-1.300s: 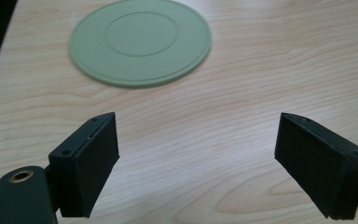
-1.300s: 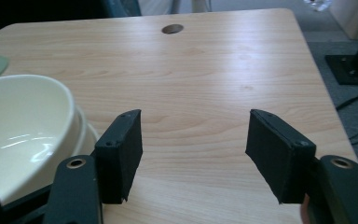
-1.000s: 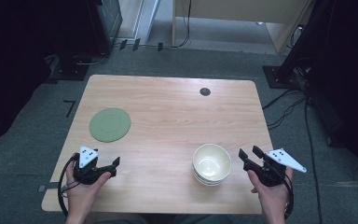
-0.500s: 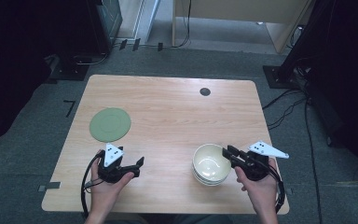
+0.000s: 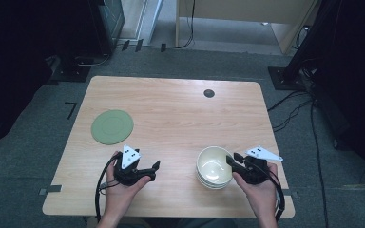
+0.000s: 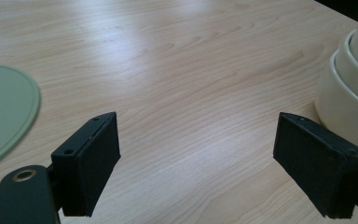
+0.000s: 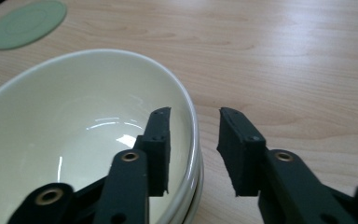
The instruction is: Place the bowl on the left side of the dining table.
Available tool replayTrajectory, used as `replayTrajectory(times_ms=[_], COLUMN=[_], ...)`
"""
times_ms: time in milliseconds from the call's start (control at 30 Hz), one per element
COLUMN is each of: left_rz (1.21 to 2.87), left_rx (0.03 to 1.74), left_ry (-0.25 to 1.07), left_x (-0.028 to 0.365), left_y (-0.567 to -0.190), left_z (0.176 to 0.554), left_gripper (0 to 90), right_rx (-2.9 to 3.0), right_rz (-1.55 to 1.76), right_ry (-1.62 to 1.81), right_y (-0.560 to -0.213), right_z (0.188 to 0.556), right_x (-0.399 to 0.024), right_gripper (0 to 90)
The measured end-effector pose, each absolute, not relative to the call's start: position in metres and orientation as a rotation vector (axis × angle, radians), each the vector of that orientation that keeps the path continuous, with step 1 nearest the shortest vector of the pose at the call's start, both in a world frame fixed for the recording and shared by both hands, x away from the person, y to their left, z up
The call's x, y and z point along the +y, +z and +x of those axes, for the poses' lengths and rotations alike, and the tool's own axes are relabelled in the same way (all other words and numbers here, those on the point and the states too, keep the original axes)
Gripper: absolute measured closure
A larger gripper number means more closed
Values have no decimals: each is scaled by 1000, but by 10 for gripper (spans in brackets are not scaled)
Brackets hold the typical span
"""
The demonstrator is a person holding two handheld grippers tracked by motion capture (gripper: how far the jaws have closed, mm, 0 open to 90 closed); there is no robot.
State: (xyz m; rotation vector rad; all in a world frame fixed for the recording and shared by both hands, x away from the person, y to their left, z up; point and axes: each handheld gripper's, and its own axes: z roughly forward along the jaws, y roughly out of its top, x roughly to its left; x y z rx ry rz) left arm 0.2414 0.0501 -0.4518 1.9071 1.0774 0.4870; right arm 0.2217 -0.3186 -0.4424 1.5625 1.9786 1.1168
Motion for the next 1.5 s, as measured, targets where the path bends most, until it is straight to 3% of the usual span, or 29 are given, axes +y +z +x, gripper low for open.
replayTrajectory(times_ms=[100, 133, 267, 633, 800, 1033, 1267, 1500], left_rz=[1907, 1899, 1902, 1899, 1898, 1904, 1910, 1909], left_rx=[1072, 1070, 1063, 1057, 1055, 1052, 1044, 1045], left_ry=[484, 479, 473, 461, 464, 457, 455, 452], left_x=[49, 48, 46, 46, 47, 44, 42, 39], left_y=[-452, -451, -451, -449, -448, -449, -450, -449], left_z=[242, 242, 241, 241, 241, 241, 240, 239], left_gripper=[140, 143, 149, 153, 153, 154, 154, 153], right_rx=[1973, 1983, 1980, 1911, 1841, 1895, 1985, 1978], right_rz=[1562, 1555, 1492, 1300, 1050, 1228, 1396, 1349], right_ry=[1104, 1132, 1086, 1183, 1204, 1212, 1091, 994], right_y=[-444, -444, -444, -448, -451, -445, -442, -445], right_z=[223, 224, 222, 218, 211, 215, 220, 219], right_x=[-318, -317, -311, -313, -311, -315, -311, -303], right_gripper=[713, 790, 825, 843, 843, 828, 727, 820])
